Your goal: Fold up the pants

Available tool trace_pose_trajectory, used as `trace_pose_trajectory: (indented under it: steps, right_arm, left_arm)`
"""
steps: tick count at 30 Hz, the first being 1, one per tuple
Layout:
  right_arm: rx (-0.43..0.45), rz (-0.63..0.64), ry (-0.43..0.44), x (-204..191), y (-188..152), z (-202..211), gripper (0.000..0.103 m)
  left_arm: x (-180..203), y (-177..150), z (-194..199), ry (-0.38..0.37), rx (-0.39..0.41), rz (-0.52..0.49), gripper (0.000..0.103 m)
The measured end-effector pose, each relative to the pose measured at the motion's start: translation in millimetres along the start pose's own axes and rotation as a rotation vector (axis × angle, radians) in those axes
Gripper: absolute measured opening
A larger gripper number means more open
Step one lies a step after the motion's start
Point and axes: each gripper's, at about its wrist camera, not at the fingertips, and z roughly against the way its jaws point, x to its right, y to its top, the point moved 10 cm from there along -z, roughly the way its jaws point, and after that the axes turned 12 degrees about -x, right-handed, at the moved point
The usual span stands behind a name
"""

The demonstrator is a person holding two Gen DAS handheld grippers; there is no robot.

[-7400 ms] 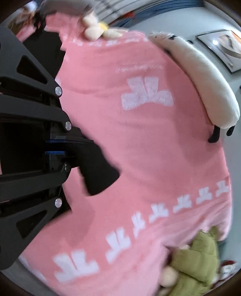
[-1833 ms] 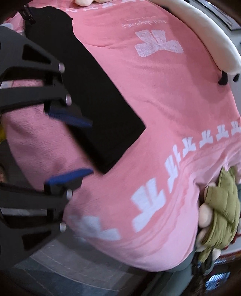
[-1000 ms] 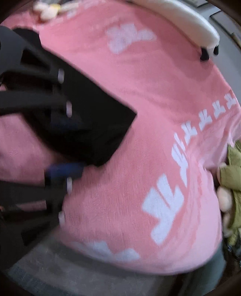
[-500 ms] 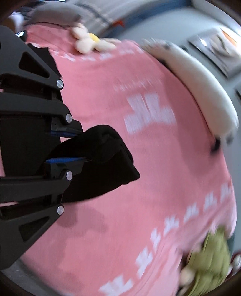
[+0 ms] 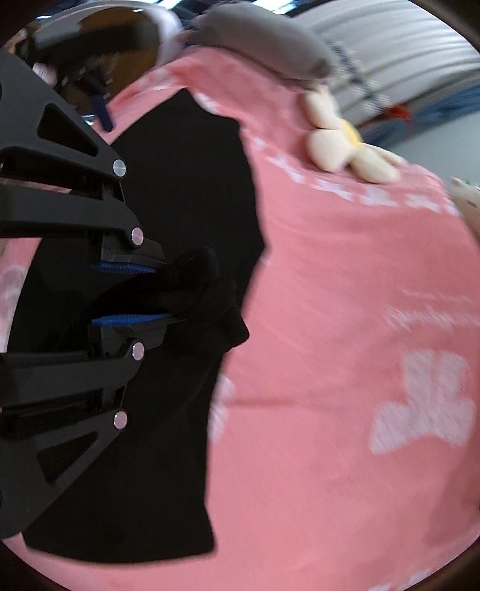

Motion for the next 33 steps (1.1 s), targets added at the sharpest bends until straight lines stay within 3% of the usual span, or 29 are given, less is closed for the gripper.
trace_pose_trajectory:
  steps: [5, 9, 11, 13, 17, 20, 23, 27, 28, 30, 31, 33]
  right_arm:
    - [-0.098, 0.052, -0.045, -10, -24, -39, 0.019]
    - [-0.106, 0.063, -0.035, -16, -24, -19, 0.030]
    - [-0.072, 0.053, -0.005, -15, -22, 2, 0.062]
    - [-0.009, 0.031, -0.028, -2, -20, 34, 0.068]
    - [0.031, -0.099, -0.171, 70, -33, 81, 0.068]
    - [0.013, -0.322, -0.237, 152, -64, 103, 0.069]
    - [-0.022, -0.412, -0.154, 181, -83, 94, 0.069]
    - [-0.058, -0.462, -0.057, 182, -92, 61, 0.066]
    - [-0.035, -0.474, -0.050, 179, -92, 58, 0.057]
    - [-0.032, -0.441, -0.043, 171, -87, 53, 0.028]
    - [-0.021, -0.436, -0.021, 166, -84, 54, 0.024]
    - [0.005, -0.380, -0.057, 161, -75, 63, 0.022]
  left_arm:
    - [-12, 1, -6, -0.008, -0.008, 0.006, 0.086]
    - [-12, 1, -7, -0.014, -0.012, 0.005, 0.086]
    - [-12, -3, -5, -0.019, -0.012, 0.009, 0.086]
    - [-14, -2, -5, -0.026, -0.013, 0.018, 0.086]
    - [-11, -1, -1, -0.038, -0.010, 0.020, 0.086]
    - [-4, -2, 3, -0.055, -0.008, 0.018, 0.086]
    - [10, -3, 5, -0.069, -0.013, 0.007, 0.086]
    - [29, -4, 5, -0.095, -0.036, -0.002, 0.086]
    - [34, -5, 6, -0.095, -0.039, -0.004, 0.086]
    - [39, -4, 6, -0.081, -0.045, -0.007, 0.086]
    - [42, -3, 6, -0.067, -0.048, -0.009, 0.086]
    - [46, 0, 6, -0.047, -0.050, -0.012, 0.086]
